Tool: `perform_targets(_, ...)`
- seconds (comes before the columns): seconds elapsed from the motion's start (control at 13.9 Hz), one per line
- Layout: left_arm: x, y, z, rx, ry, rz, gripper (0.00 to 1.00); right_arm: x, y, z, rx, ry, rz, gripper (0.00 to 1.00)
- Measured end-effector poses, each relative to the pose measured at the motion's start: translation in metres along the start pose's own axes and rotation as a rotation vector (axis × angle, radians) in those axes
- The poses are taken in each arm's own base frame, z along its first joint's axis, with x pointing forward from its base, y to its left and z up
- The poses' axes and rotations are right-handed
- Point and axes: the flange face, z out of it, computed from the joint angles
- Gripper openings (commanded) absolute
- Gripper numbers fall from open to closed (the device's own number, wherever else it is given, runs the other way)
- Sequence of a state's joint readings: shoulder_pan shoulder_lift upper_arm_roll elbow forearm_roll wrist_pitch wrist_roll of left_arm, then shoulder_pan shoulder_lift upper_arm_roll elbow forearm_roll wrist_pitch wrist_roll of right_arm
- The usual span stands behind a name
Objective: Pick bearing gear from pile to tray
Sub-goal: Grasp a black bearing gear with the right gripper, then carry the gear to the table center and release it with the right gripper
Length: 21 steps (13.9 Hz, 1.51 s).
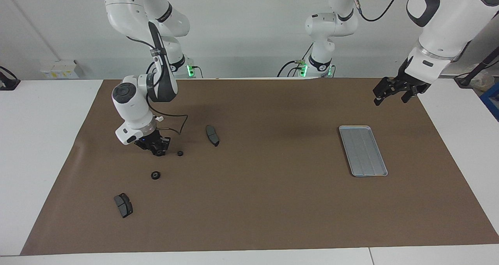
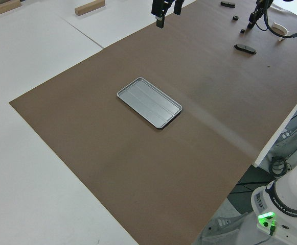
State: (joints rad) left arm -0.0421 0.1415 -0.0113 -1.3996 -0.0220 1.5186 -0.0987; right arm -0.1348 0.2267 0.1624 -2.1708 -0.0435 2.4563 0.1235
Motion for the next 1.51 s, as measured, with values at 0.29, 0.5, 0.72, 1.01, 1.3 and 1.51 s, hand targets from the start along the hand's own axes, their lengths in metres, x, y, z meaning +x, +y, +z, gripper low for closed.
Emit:
perform_targets(0.29,0.0,0.0,0.0,0.0,0.0,0.0,1.0,0.009,-0.013,-0.034,-0.003,0.021,-0.01,0.0)
perform_targets(0.5,0.0,0.0,0.0,0.0,0.0,0.0,1.0,0.01,-0.062,-0.049,0.008,0.037,0.053,0.0)
perform_targets(0.72,0.0,0.0,0.0,0.0,0.0,0.0,1.0,-0.002,-0.127,-0.056,0.027,0.047,0.138,0.0)
perform_targets(1.01,0.0,0.0,0.0,0.0,0.0,0.0,1.0,-0.024,-0.225,-0.07,0.072,0.062,0.286,0.0)
perform_targets(1.3,0.0,0.0,0.0,0.0,0.0,0.0,1.0,-0.045,-0.32,-0.075,0.103,0.041,0.399,0.0)
perform_targets(1.51,0.0,0.0,0.0,0.0,0.0,0.0,1.0,-0.053,-0.377,-0.056,0.051,0.054,0.445,0.0)
